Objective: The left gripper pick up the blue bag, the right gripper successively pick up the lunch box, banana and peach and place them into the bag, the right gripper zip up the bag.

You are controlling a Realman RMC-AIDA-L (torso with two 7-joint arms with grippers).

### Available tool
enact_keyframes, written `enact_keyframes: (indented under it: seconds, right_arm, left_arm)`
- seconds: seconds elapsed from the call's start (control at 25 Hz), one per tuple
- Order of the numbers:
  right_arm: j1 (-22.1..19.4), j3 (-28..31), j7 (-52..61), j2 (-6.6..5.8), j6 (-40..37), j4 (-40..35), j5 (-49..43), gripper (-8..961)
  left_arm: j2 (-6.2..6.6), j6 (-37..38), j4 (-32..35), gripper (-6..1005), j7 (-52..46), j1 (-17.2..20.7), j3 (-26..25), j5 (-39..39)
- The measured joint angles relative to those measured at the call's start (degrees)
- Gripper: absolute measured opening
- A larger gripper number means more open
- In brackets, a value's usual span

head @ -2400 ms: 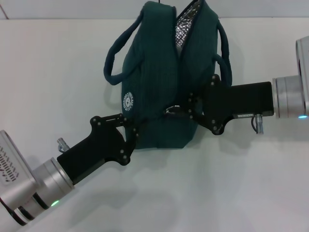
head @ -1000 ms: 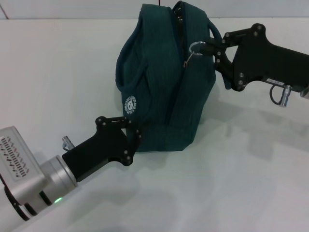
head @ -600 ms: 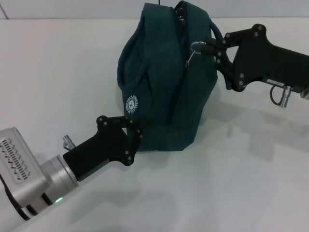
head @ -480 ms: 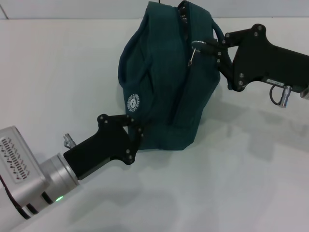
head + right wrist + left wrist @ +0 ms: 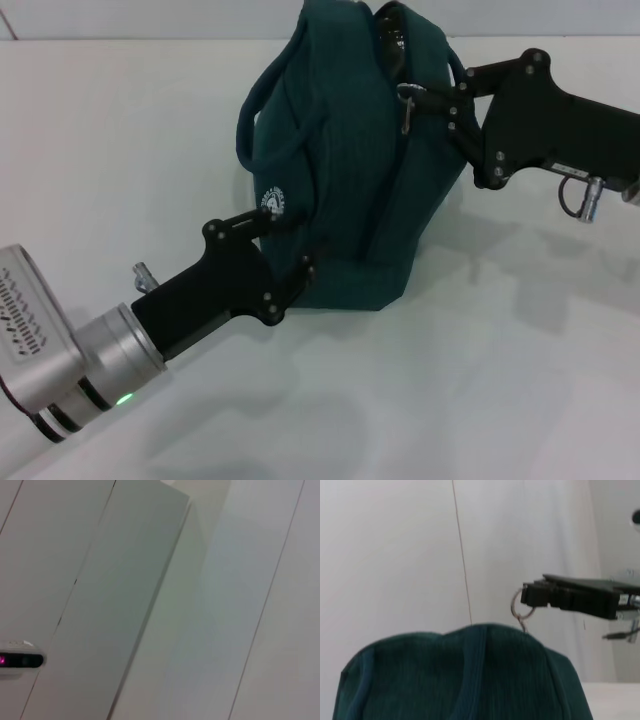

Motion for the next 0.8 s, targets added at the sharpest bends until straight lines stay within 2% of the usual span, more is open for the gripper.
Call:
enact_keyframes:
  seconds: [0.08,0.2,0.4,0.8]
  right_arm:
    - [-0.01,0.00,0.00,-0.03,-0.10,-0.05,0.00,21]
    - [-0.02,0.00,0.00,-0.05,-0.15,-0.12,0.00,21]
    - [0.08,0.00,-0.01,-0.05,-0.20,-0.07,-0.01,21]
    - [-0.07,0.00,-0.01,0.04,-0.28,0.01,-0.05,21]
  left_arm:
    - [0.00,0.74,0.09,165,-0.45,0.00,-0.02,-0.02]
    - [0.00,2.05,0.10,357,-1.24,-0.17,-0.42,-0.09]
    - [0.00,3.56,-0.18,520,-4.05,-0.98,-2.61,-0.13]
    - [0.00,4.96,-0.55,507,-6.49,-2.67,-3.82,0.19]
